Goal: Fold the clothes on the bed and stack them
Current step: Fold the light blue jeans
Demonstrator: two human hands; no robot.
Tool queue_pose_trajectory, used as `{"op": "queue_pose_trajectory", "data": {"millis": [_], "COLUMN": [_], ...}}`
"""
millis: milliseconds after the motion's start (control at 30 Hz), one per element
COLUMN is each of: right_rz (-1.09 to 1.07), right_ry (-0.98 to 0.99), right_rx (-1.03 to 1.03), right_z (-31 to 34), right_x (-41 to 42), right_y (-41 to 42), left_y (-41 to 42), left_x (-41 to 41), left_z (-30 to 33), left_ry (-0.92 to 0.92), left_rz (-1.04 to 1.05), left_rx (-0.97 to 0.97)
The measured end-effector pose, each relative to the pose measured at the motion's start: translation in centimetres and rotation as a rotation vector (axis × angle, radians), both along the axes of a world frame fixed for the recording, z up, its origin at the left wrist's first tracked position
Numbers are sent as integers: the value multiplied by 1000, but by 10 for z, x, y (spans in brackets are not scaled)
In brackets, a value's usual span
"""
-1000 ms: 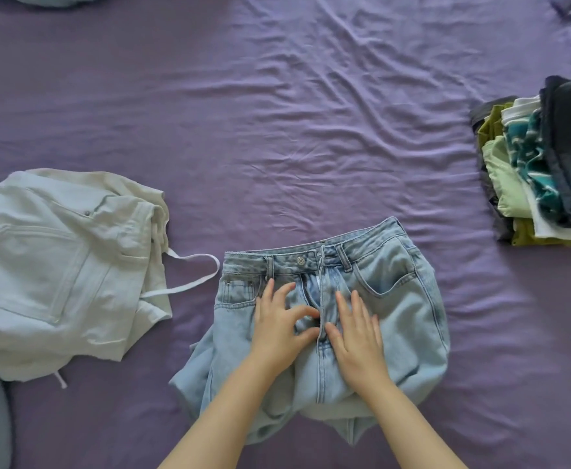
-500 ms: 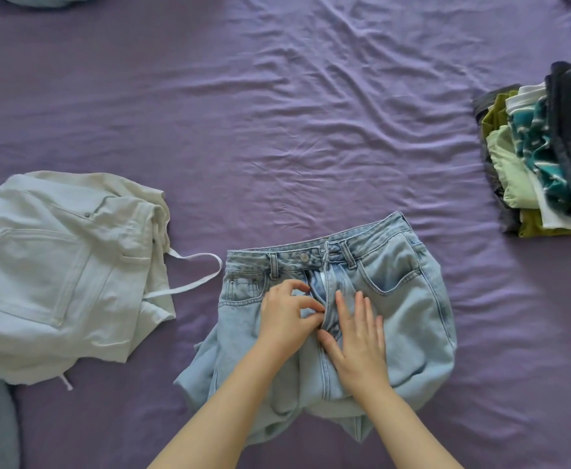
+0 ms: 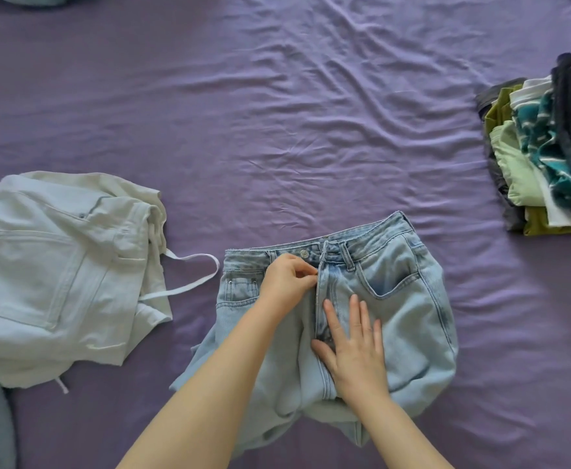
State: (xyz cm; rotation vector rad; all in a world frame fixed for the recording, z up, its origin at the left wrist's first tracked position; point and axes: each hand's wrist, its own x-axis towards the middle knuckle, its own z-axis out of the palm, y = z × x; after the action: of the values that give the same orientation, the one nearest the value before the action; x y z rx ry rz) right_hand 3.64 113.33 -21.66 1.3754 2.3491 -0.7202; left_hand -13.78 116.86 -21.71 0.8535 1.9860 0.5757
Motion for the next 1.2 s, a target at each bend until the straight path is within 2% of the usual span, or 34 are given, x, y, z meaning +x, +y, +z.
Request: {"op": "queue_pose_trajectory", "data": {"millis": [67, 167, 367, 567, 700, 800, 933, 1000, 1100, 1200], "right_rz": [-106, -207, -154, -100, -89, -95, -174, -137, 82, 183], "right_ry": [60, 141, -35, -62, -63, -33, 187, 265, 217, 123], "right_rx": [22, 182, 146, 190, 219, 242, 363, 398, 255, 184], "right_z": [6, 11, -9, -26, -27, -21, -7, -7, -12, -19], "right_x": [-7, -26, -38, -36, -34, -36, -42, -49, -60, -61], "right_y": [7, 21, 20, 13, 14, 16, 52, 80, 115, 128], "left_y": [3, 2, -7, 9, 18, 19, 29, 31, 34, 34], "left_x": [-5, -9, -6, -7, -4, -15, -34, -34, -38, -48], "left_z": [0, 3, -5, -14, -17, -17, -13, -15, -17, -16], "left_ry": [-50, -96, 64, 104, 236, 272, 514, 576, 532, 316], "left_rz": [-35, -47, -130, 67, -6, -166, -349, -419, -474, -436], "left_rx": [-64, -101, -15, 69, -81, -110, -103, -122, -139, -175]}}
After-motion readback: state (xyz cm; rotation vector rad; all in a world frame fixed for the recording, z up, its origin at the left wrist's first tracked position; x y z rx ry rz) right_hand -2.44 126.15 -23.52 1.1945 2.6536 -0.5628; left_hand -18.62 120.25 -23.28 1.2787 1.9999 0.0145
